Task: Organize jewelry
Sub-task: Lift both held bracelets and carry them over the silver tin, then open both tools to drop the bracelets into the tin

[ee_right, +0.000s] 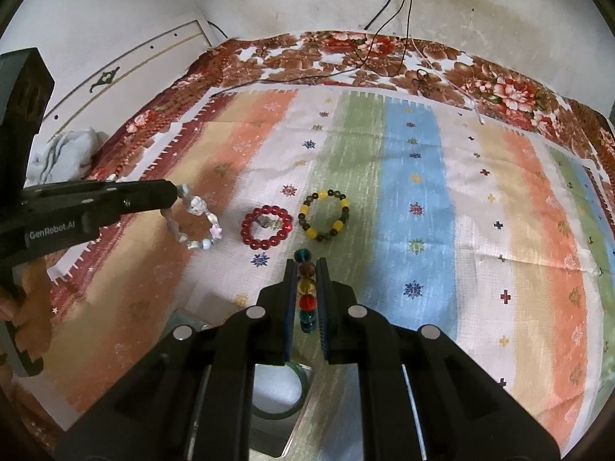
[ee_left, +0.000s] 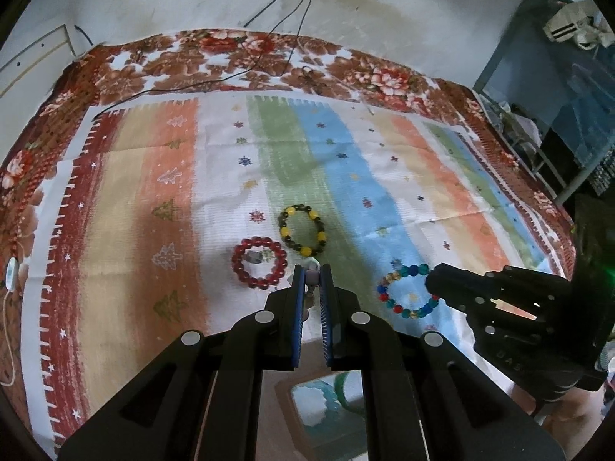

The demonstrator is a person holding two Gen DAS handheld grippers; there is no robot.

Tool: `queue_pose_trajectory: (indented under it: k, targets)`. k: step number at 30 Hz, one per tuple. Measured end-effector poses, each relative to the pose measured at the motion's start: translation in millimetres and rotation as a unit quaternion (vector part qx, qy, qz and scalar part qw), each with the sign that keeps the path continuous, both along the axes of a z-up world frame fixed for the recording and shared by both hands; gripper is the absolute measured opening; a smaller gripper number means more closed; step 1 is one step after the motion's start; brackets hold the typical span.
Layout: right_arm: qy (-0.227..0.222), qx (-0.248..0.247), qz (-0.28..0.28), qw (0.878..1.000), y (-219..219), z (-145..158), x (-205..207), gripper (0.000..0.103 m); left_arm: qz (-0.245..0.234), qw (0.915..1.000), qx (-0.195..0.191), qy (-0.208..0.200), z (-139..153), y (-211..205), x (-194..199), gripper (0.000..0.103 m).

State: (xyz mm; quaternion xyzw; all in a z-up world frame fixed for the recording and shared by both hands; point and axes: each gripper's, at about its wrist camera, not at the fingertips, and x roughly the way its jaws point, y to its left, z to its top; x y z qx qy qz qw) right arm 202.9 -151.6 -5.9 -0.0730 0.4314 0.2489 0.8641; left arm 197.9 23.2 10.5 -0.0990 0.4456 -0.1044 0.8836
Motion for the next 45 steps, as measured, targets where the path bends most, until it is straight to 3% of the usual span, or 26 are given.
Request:
queue_pose_trajectory:
  k: [18,36,37,38,39,41,45]
  targets:
    - [-0.008,0.031,0.033,0.999,-0.4,22.2,-51.5,0.011,-0.028,0.9992,-0.017,-0.024,15.7,-21.1,-45.9,0.007]
    - [0.015,0.033,0.056,0.998,-3.3,9.6,-87.1,0.012,-0.039,0.9989,-0.023,-0.013,0.8,-35.5,-85.3,0.008]
    - [0.017,0.029,0.054,0.998,-3.1,8.1,-86.2,0.024,-0.037,0.9991,-0.021,-0.008,-2.7,-35.8,-84.5,0.011]
    - [0.013,0.019,0.048,0.999,-4.4,6.5,-85.3,0.055,-0.032,0.9993,-0.016,-0.003,-6.1,-34.9,-83.8,0.017]
    - [0.008,0.012,0.045,0.999,-4.6,5.7,-84.7,0.066,-0.028,0.9996,-0.01,-0.001,-8.2,-33.6,-83.0,0.03]
    - [-0.003,-0.01,0.036,0.999,-5.4,3.1,-82.4,0.068,-0.02,0.9998,-0.001,-0.003,-8.5,-30.6,-82.2,0.032]
    - [0.0,-0.002,0.031,1.0,-10.8,2.1,-77.5,0.068,0.0,0.9999,-0.007,-0.01,-3.9,-17.1,-80.5,0.032]
